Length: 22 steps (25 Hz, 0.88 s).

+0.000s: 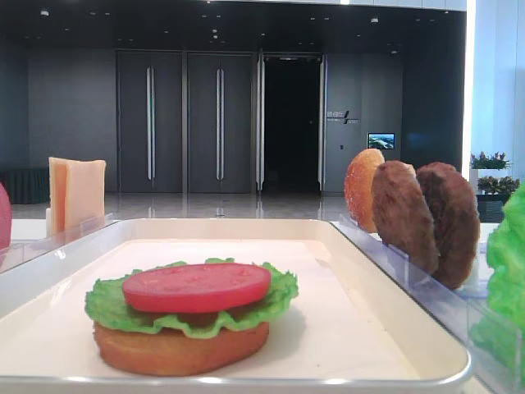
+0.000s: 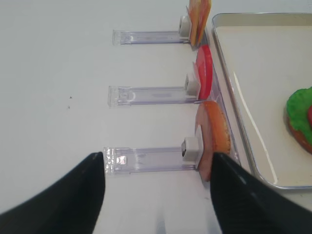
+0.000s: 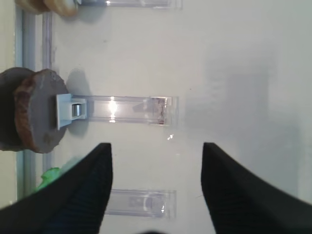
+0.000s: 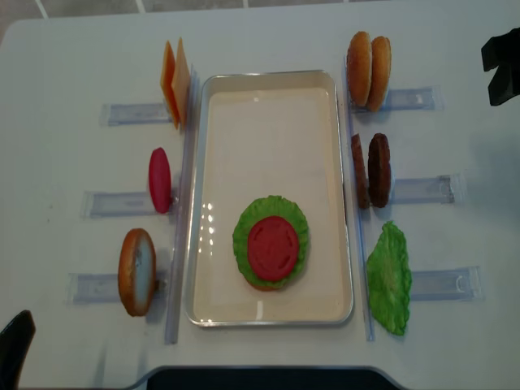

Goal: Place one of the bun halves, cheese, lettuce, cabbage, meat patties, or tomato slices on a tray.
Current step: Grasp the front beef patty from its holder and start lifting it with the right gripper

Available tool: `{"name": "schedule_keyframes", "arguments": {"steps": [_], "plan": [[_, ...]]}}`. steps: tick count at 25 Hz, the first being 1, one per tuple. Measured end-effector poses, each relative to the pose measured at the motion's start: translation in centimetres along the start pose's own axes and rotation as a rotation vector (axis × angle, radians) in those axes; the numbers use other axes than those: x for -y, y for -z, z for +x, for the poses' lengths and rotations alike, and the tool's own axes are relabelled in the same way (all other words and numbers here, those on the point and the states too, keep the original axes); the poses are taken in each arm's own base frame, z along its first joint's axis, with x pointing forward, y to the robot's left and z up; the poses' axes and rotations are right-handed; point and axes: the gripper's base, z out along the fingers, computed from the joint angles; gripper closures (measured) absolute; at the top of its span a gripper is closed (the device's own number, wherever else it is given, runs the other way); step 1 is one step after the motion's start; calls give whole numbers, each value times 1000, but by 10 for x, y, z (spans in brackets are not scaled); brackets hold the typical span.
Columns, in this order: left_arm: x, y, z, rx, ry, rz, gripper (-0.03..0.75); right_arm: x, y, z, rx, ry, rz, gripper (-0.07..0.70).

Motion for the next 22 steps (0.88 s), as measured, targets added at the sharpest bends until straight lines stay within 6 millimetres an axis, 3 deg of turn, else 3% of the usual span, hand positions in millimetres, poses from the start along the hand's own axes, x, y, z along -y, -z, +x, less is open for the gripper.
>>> {"name": "schedule_keyframes", "arguments": {"steps": [3,18,22], "plan": [[0,0,0,0,0,0,199,-9,0,1,-18,-33,-5,216],[0,0,0,0,0,0,199,-112,-24,16,-97,3,-40,216],[0,0,0,0,0,0,199,-130,-29,16,-63,-55,-71,216]]}}
